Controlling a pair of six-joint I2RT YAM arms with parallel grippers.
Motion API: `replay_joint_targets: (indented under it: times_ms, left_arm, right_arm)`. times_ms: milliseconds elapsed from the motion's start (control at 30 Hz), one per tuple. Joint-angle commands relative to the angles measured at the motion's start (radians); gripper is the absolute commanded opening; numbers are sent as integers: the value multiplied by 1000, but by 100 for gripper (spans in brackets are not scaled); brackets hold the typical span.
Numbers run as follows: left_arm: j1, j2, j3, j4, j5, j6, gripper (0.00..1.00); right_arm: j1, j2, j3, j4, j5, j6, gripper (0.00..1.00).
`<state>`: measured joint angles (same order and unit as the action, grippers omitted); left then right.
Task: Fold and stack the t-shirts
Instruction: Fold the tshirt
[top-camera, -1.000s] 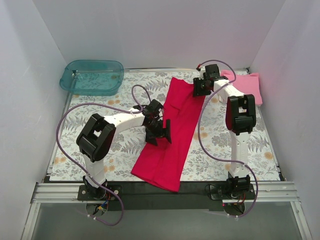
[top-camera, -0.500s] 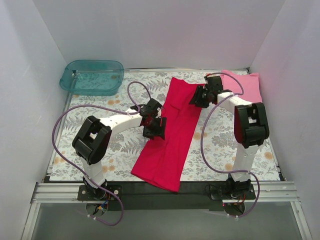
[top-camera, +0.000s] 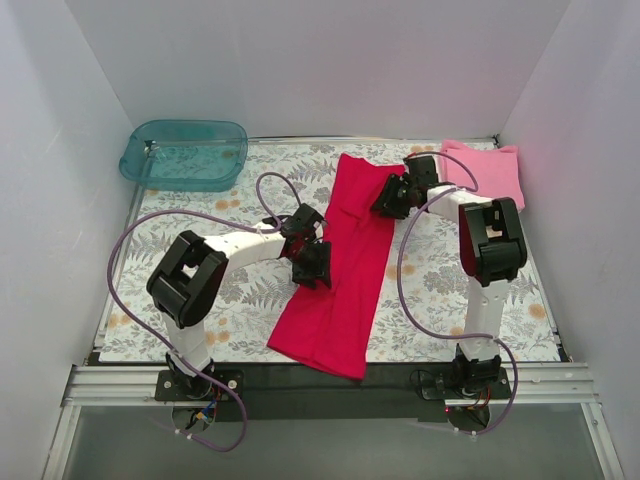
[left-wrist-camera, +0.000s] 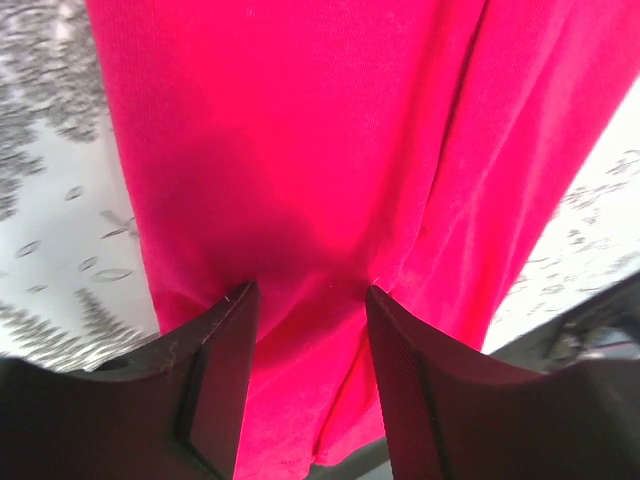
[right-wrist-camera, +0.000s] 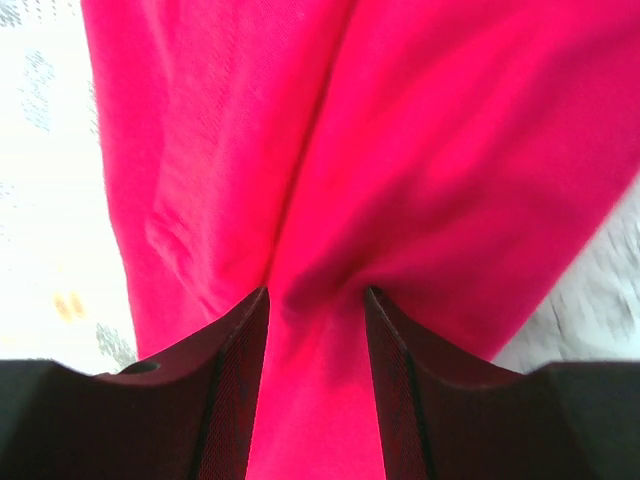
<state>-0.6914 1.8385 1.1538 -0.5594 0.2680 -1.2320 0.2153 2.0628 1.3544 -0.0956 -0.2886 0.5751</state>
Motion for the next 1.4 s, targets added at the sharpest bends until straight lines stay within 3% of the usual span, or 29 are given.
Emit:
replay_joint_targets:
  times_ms: [0, 533, 767, 1067, 1200, 1367]
  left_arm:
    - [-8, 45, -6, 42, 59, -79, 44]
    - [-2, 271, 256, 112, -35, -273, 47]
    - [-3, 179, 146, 75, -58, -322, 49]
    - [-3, 61, 122, -2, -98, -346, 63]
    - [-5, -2, 150, -37, -147, -331, 71]
    - [-7, -122, 109, -94, -199, -290, 72]
  right_arm:
    - [-1, 107, 92, -1, 5, -61, 43]
    - [-40, 324, 494, -133, -12, -172, 45]
    - [-48, 238, 404, -141, 5, -193, 45]
    - [-51, 103, 382, -246, 58, -257, 46]
    - [-48, -50, 316, -312, 86, -279, 46]
    - [-28, -309, 47, -420, 97, -300, 45]
